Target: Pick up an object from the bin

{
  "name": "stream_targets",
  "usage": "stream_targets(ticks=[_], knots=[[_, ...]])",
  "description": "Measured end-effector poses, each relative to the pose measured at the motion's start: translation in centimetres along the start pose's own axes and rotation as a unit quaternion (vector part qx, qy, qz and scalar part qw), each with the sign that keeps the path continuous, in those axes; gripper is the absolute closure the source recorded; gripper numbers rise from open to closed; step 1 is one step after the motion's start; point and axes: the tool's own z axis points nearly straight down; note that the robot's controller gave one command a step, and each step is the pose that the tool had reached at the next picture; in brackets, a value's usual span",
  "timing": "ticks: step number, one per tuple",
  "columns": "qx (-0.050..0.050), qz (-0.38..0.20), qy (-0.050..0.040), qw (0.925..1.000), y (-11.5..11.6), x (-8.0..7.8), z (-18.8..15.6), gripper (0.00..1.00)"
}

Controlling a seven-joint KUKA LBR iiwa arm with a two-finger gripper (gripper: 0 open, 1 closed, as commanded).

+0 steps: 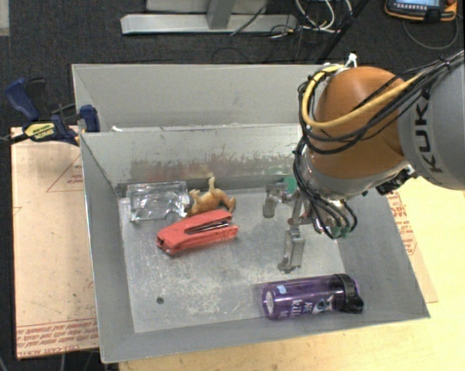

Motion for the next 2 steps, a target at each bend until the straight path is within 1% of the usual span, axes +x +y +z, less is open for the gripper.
stream_targets(ticks=[1,2], knots=[[0.000,0.001,-0.0040,1.0000,0.0,-0.1,-0.4,0.00],[0.000,-0.060,-0.0047,0.9982,-1.8,0.9,3.8,0.00]])
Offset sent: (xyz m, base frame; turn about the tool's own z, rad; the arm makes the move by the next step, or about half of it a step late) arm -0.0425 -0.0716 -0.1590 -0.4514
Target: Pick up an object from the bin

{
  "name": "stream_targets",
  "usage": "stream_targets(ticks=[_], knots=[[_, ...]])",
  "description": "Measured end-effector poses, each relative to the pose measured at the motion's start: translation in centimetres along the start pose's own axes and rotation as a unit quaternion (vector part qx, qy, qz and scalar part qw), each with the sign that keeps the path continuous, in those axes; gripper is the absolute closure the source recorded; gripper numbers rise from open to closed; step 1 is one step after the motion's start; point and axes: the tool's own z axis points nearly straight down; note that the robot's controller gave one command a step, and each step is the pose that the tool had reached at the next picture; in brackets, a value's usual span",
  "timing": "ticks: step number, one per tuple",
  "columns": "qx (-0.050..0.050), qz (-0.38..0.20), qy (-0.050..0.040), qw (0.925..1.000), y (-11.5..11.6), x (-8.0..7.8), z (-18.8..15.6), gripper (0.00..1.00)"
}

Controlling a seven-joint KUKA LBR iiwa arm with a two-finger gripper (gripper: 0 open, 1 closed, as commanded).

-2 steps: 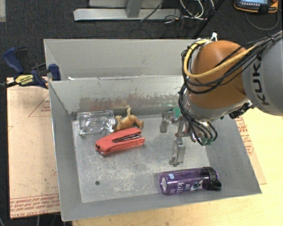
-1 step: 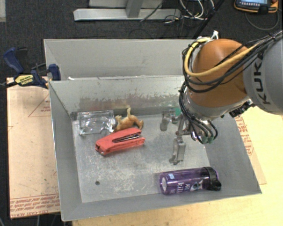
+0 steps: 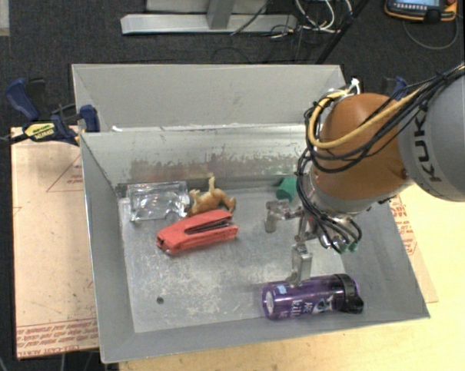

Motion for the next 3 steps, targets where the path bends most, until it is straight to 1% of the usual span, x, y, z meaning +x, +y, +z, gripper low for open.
stream_targets(ticks=[1,2,3], knots=[[0.000,-0.079,0.0002,0.9968,-5.0,3.4,2.9,0.00],[0.000,-0.154,-0.0006,0.9881,-3.0,3.8,3.7,0.00],[0.002,-0.165,-0.0134,0.9862,-2.6,3.4,11.8,0.00]])
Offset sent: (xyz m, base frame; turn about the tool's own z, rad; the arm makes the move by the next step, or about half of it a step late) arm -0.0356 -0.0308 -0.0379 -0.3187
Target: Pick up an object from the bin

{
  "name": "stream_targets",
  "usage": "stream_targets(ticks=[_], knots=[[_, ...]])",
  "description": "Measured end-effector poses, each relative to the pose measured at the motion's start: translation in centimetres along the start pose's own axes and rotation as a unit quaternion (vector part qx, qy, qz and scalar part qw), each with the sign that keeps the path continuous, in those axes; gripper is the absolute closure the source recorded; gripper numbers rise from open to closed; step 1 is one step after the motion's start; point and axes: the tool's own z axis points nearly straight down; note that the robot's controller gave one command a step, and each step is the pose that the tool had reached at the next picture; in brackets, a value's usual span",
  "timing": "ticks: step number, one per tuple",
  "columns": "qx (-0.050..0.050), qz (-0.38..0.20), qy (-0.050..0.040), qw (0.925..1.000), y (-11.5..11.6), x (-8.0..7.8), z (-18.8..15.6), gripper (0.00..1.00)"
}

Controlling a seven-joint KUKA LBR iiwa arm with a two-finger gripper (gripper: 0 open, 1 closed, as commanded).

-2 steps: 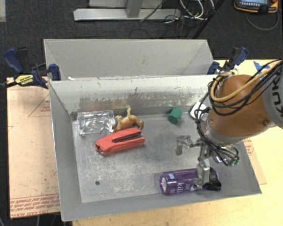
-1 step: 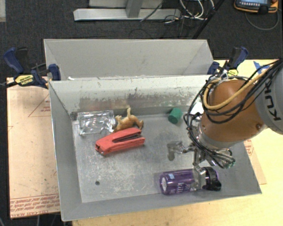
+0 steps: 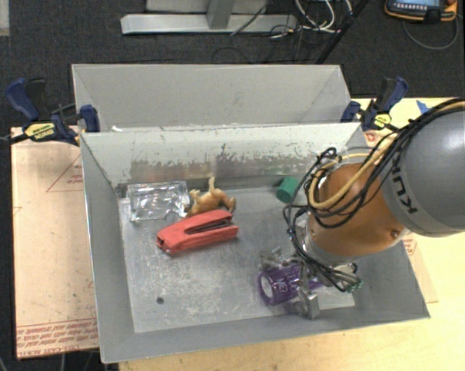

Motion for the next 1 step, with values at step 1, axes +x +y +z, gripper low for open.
stream_targets(ticks=[1], knots=[[-0.002,-0.057,0.0040,0.9983,0.85,0.11,0.11,1.00]])
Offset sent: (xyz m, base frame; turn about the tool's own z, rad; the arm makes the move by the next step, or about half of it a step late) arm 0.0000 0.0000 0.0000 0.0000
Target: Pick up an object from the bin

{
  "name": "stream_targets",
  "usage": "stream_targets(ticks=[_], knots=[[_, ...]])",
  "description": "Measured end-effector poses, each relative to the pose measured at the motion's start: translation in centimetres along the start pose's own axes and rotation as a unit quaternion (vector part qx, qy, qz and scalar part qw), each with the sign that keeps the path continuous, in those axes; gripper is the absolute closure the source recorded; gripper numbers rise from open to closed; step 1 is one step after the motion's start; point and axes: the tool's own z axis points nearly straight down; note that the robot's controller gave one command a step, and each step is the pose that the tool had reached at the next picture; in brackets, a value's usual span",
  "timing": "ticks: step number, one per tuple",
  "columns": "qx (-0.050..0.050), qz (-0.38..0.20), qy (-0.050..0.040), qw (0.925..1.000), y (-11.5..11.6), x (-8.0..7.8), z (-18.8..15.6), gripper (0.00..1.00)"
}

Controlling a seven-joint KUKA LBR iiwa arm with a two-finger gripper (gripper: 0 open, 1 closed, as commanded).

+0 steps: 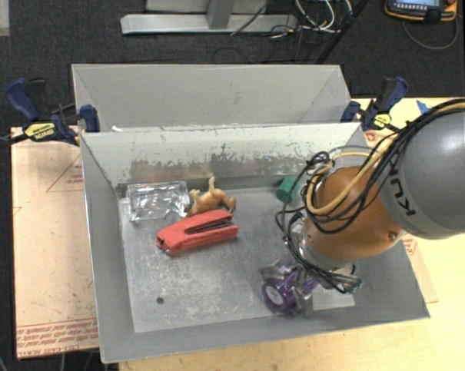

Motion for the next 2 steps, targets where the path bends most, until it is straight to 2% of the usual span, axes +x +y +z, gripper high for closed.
stream_targets(ticks=[2], knots=[[-0.001,0.000,0.0006,1.0000,0.05,0.04,-0.31,1.00]])
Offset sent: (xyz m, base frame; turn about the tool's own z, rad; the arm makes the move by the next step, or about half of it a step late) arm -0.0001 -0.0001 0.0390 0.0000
